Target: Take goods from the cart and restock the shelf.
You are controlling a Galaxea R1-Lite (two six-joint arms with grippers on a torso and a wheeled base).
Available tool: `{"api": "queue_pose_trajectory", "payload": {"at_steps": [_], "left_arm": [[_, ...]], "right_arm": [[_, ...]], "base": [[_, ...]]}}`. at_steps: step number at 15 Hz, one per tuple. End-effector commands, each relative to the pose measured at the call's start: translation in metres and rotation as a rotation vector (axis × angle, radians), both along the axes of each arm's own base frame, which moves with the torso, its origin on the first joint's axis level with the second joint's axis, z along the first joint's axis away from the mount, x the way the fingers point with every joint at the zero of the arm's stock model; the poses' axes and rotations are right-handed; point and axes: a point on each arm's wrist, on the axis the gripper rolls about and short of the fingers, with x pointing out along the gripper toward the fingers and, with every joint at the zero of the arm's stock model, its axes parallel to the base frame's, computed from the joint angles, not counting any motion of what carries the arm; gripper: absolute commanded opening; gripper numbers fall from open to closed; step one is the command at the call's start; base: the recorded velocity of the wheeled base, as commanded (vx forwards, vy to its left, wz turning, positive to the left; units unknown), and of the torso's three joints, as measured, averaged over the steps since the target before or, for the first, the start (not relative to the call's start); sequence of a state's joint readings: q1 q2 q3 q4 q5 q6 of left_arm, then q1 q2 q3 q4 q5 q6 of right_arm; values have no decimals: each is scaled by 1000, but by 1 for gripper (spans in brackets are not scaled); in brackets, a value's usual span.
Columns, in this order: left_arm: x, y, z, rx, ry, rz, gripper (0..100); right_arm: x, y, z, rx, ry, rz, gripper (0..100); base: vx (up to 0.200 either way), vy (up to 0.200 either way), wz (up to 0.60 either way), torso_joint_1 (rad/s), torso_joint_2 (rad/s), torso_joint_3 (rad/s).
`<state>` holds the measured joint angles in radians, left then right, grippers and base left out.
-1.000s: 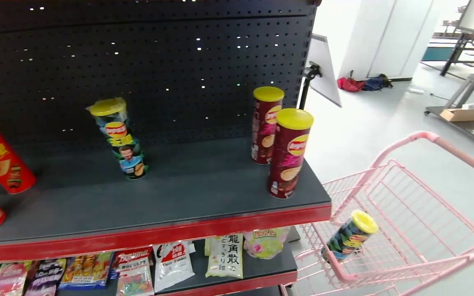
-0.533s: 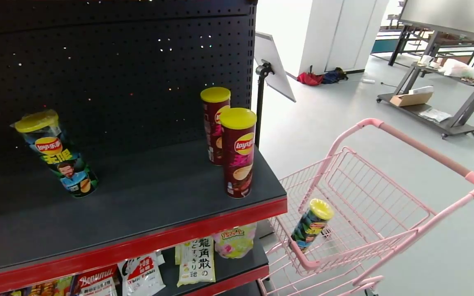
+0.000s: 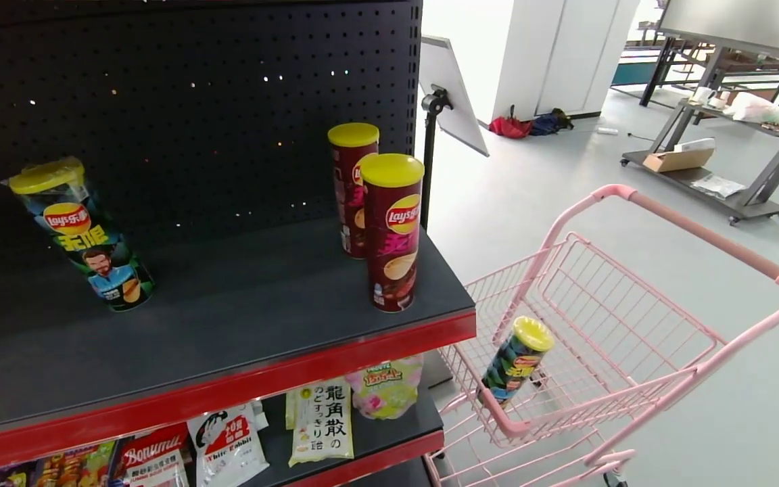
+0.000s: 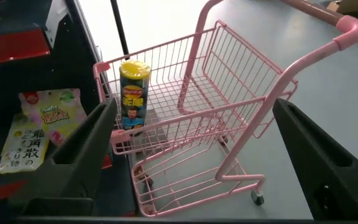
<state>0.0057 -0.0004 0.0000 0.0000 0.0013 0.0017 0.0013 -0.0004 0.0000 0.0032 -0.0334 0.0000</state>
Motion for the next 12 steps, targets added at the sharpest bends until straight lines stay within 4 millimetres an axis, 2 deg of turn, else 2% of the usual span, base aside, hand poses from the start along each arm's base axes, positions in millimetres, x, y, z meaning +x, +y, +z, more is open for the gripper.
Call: {"api": "queue_pose_trajectory", "payload": {"at_steps": [1, 12], "left_arm": [[0, 0, 0, 0, 0, -1, 100], [0, 0, 0, 0, -1, 2, 100]], "right_arm": [[0, 0, 0, 0, 0, -2, 100], [0, 0, 0, -2, 0, -2, 100]], "base": [[0, 0, 0, -144, 349, 207], [0, 0, 0, -143, 373, 226]]}}
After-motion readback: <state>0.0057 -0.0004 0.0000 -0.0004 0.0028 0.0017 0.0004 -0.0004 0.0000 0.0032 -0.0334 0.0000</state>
